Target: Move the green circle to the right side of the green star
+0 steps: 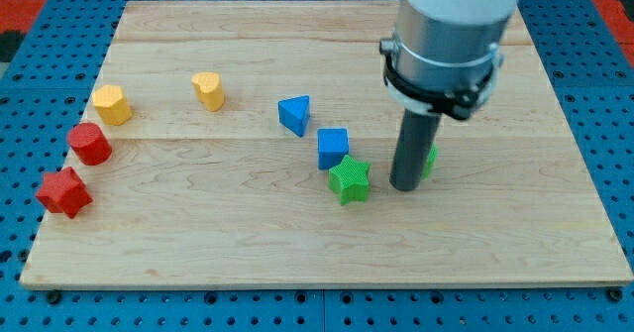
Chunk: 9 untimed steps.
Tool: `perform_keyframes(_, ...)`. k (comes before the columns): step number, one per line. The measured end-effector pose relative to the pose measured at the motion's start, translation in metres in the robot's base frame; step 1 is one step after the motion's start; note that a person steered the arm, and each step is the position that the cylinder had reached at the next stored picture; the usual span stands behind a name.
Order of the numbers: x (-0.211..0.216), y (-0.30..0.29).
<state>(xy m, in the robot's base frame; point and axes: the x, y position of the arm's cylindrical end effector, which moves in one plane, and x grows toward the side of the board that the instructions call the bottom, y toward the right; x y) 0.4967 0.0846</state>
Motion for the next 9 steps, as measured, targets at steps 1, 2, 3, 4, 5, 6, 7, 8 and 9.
perform_keyframes(1, -0.022, 0.015)
perform_keyframes(2, -0.041, 0.017)
perform_keyframes(3, -0.066, 0.008)
perform_keyframes(4, -0.052, 0.036)
perform_keyframes(5, -0.052, 0.08)
perform_keyframes(6, -0.082, 0.084)
perform_keyframes(7, -0.084, 0.106)
perform_keyframes(8, -0.059, 0.126)
perform_keyframes(9, -0.056, 0.12)
